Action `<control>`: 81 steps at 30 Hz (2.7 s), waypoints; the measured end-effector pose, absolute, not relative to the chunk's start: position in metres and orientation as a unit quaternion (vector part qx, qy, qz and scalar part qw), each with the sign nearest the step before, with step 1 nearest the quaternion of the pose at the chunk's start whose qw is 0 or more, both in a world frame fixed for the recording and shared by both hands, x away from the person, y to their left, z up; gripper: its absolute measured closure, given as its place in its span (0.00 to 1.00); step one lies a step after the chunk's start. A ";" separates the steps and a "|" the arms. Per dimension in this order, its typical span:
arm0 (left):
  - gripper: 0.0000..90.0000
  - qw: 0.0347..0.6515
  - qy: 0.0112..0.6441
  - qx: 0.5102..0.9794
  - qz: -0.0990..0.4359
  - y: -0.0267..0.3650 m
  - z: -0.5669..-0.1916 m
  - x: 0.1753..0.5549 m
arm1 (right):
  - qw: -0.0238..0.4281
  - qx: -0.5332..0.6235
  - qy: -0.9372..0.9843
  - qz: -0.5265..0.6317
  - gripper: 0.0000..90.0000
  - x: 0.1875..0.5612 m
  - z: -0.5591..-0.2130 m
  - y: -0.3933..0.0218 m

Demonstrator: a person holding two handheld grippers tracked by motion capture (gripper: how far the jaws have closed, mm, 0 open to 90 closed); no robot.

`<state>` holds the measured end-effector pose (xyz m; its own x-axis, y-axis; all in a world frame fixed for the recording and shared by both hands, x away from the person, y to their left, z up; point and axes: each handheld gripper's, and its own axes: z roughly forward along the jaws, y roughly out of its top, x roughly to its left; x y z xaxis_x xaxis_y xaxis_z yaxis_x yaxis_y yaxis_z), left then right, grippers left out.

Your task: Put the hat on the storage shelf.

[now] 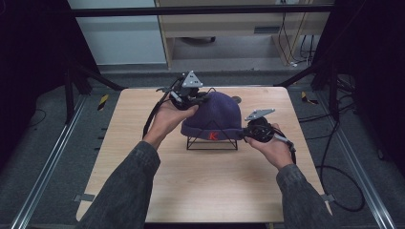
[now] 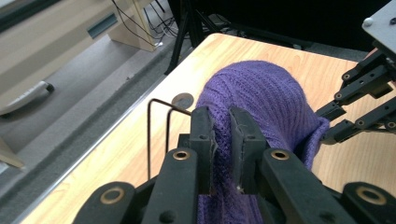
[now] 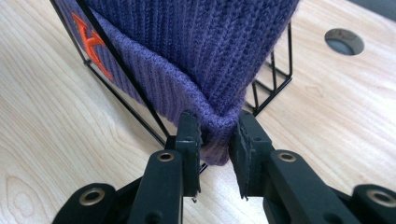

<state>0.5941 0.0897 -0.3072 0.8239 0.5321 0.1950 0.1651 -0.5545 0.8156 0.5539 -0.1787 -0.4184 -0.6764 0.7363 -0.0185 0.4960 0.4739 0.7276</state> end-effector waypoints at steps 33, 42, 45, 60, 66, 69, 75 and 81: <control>0.85 0.420 0.208 0.864 0.183 0.091 -0.340 0.584 | 0.141 0.380 0.847 0.344 0.75 0.552 -0.453 -0.179; 0.78 0.417 0.214 0.862 0.192 0.091 -0.337 0.578 | 0.144 0.381 0.848 0.339 0.69 0.546 -0.447 -0.180; 0.78 0.418 0.217 0.859 0.199 0.094 -0.333 0.573 | 0.150 0.377 0.848 0.341 0.69 0.541 -0.440 -0.181; 0.51 0.413 0.263 0.848 0.203 0.103 -0.324 0.556 | 0.173 0.381 0.834 0.360 0.53 0.531 -0.408 -0.184; 0.38 0.407 0.246 0.855 0.204 0.098 -0.320 0.545 | 0.192 0.373 0.829 0.369 0.40 0.523 -0.394 -0.178; 0.33 0.408 0.242 0.858 0.200 0.096 -0.318 0.539 | 0.197 0.371 0.828 0.372 0.35 0.520 -0.390 -0.177; 0.25 0.405 0.244 0.859 0.194 0.093 -0.315 0.530 | 0.207 0.372 0.824 0.375 0.24 0.517 -0.380 -0.174; 0.17 0.405 0.242 0.861 0.190 0.096 -0.310 0.523 | 0.226 0.370 0.815 0.384 0.18 0.516 -0.368 -0.175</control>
<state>0.5226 0.0957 -0.3098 0.8108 0.5704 0.1309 0.2632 -0.5552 0.7889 0.5159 -0.1746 -0.3683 -0.6241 0.7767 -0.0852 0.4290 0.4318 0.7934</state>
